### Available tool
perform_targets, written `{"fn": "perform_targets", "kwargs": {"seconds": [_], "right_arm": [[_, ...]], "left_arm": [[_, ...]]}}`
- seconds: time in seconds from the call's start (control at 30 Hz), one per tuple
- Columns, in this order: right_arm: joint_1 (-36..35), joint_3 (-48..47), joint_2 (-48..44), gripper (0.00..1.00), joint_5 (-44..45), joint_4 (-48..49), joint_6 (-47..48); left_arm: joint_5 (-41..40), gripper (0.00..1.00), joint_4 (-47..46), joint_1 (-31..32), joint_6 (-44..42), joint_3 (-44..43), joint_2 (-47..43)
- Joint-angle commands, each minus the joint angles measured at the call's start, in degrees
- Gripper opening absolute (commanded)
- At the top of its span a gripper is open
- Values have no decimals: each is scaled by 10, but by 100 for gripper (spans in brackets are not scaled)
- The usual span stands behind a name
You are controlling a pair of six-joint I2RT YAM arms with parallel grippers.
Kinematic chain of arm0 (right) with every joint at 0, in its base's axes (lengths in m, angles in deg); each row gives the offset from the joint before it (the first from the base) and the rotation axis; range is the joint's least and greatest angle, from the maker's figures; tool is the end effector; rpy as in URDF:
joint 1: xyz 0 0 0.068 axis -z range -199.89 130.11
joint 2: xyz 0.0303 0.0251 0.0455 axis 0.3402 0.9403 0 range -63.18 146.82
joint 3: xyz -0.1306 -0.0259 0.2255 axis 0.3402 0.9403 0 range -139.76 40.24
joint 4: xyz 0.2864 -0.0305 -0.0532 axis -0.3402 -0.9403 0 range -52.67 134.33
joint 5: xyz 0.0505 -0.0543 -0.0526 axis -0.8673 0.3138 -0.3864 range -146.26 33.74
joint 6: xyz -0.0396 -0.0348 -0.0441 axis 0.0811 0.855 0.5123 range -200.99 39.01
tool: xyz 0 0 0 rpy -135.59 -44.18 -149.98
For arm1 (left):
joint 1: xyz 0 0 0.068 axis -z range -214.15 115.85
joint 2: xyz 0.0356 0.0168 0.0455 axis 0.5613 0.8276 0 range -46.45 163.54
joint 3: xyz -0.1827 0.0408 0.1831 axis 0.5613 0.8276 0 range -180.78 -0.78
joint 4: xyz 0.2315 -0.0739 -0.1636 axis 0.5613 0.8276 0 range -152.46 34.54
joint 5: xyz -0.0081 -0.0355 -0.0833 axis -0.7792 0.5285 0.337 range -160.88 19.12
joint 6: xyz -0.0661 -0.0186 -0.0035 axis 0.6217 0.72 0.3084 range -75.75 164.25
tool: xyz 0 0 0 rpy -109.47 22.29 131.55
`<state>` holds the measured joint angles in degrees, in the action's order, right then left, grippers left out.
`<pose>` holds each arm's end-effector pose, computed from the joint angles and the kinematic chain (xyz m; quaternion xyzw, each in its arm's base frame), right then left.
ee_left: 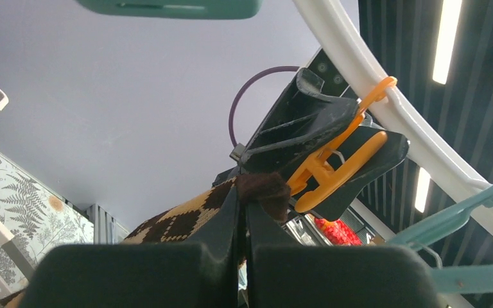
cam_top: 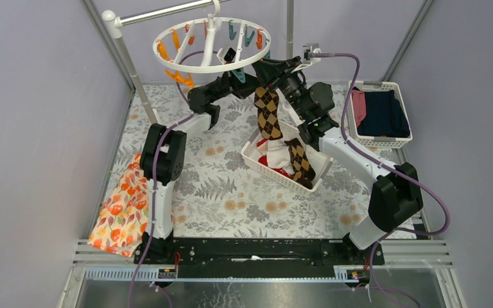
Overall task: Clip the socks to the hanger
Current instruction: Clamp the sock onto the hanger.
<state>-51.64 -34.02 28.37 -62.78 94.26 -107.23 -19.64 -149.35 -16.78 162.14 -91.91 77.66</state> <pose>0.3531 0.2259 0.4104 -0.0728 0.4762 0.4485 0.7529 0.4566 -0.1882 0.3094 0.0480 0.4947 -0.8438 0.2024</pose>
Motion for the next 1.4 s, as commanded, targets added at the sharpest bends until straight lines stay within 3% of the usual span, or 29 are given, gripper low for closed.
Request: {"fn": "perform_targets", "kwargs": {"seconds": [0.0,0.7,1.37], "right_arm": [[2,-4,-22,25,20,4,33],[2,0,-24,25,30,2,66],[2,15,-36,25,44,2,100]], "left_arm": [[-12,0,-19,3,-20,16,-27],[-32,0,84,9,-107,56,-72],[-32,0,55,9,-103,93,-101]]}}
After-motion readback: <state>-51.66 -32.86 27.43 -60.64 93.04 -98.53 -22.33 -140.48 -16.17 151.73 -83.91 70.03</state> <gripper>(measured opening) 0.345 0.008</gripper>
